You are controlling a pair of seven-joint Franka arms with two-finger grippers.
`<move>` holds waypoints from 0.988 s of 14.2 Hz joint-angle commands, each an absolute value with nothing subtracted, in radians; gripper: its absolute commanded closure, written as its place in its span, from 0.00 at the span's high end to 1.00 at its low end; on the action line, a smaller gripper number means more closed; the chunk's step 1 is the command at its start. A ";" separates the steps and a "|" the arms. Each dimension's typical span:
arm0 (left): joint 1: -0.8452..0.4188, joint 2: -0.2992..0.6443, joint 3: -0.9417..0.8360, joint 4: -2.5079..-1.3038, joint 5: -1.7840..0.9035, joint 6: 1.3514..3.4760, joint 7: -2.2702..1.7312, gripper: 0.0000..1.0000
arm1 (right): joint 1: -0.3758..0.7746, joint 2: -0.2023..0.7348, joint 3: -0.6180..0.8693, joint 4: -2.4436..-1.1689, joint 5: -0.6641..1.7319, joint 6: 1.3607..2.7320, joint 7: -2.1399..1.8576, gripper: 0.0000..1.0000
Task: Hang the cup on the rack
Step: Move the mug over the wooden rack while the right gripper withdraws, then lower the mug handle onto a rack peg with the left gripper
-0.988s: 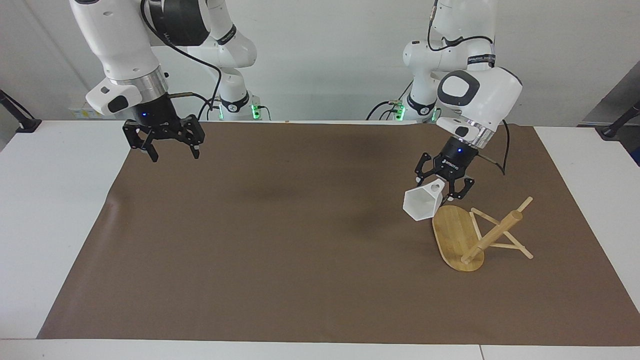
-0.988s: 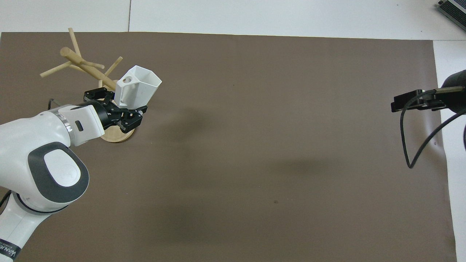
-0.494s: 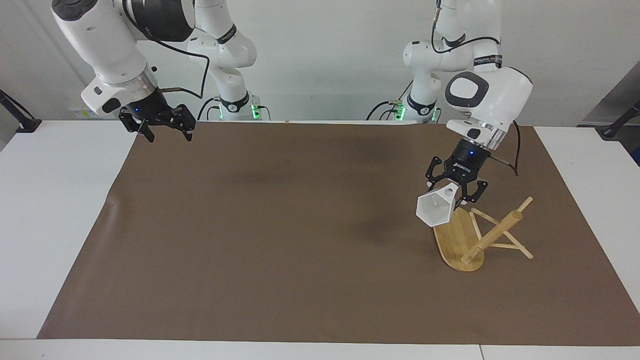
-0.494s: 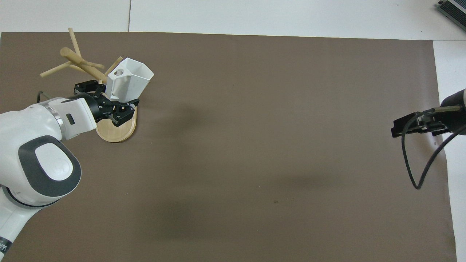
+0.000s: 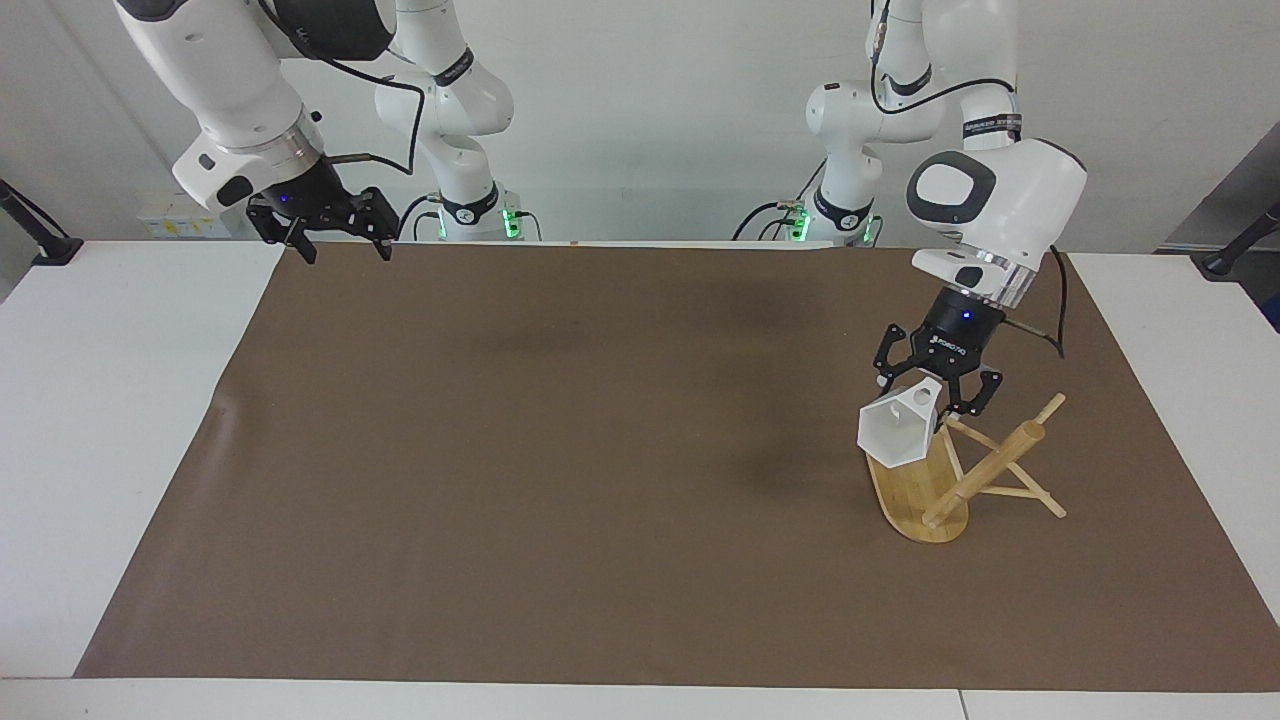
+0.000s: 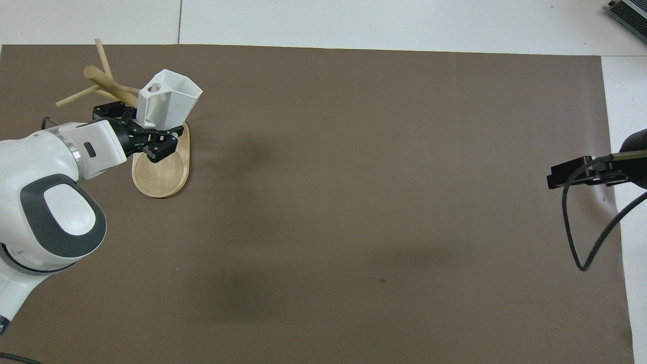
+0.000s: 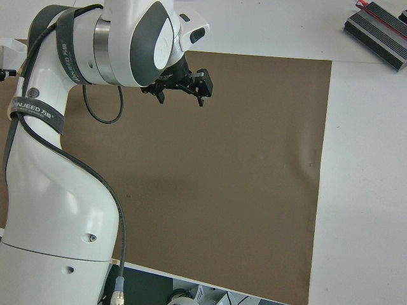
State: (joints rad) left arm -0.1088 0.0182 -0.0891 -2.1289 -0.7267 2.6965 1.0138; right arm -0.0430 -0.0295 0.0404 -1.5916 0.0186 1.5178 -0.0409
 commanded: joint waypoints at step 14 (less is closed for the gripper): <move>-0.071 0.066 -0.089 -2.100 -0.703 2.707 0.670 0.00 | -0.080 -0.074 0.023 -1.684 0.018 1.658 -0.052 1.00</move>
